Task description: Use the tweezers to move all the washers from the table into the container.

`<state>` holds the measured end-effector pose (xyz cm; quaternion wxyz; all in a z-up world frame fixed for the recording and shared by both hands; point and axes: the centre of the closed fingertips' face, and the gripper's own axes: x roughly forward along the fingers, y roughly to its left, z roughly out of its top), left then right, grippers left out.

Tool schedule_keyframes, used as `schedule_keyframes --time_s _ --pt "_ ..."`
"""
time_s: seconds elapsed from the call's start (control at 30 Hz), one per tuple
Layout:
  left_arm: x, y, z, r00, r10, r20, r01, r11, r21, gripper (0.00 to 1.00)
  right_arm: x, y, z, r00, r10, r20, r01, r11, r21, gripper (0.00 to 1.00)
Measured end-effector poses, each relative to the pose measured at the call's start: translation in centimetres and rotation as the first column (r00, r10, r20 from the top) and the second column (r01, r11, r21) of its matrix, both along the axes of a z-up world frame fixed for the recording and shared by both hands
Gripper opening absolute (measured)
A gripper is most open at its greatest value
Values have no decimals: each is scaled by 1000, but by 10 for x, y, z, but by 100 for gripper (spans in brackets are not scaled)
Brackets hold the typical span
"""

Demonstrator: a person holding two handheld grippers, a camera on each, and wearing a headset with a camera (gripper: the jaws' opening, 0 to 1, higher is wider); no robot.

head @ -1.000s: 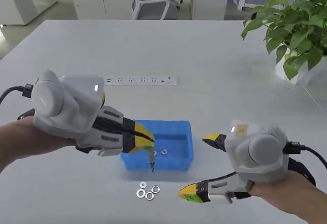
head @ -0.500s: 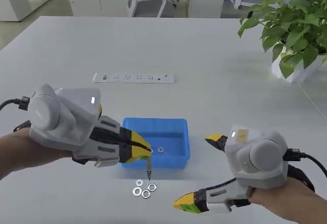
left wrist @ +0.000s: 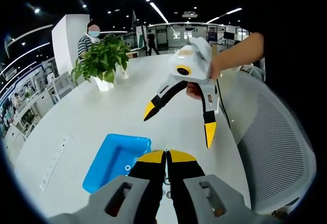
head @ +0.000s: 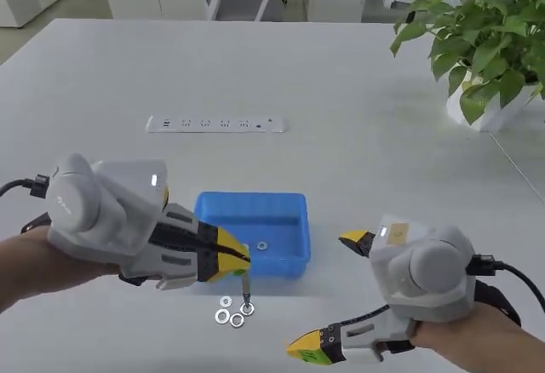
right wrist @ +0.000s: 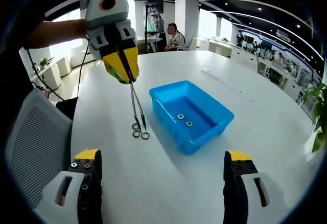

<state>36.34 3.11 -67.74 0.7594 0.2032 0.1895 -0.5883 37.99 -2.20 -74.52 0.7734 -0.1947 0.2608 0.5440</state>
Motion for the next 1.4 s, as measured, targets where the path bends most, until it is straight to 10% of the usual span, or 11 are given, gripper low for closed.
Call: schedule_keyframes --time_s 0.77,1.4 --pt "0 -4 -15 1000 12 -21 -12 1000 -4 5 -5 -4 -9 1000 -5 -31 5 1000 2 98" --pt "-5 -1 -15 999 23 -30 -23 1000 -13 5 -14 28 1 986 161 48 -163 986 44 66"
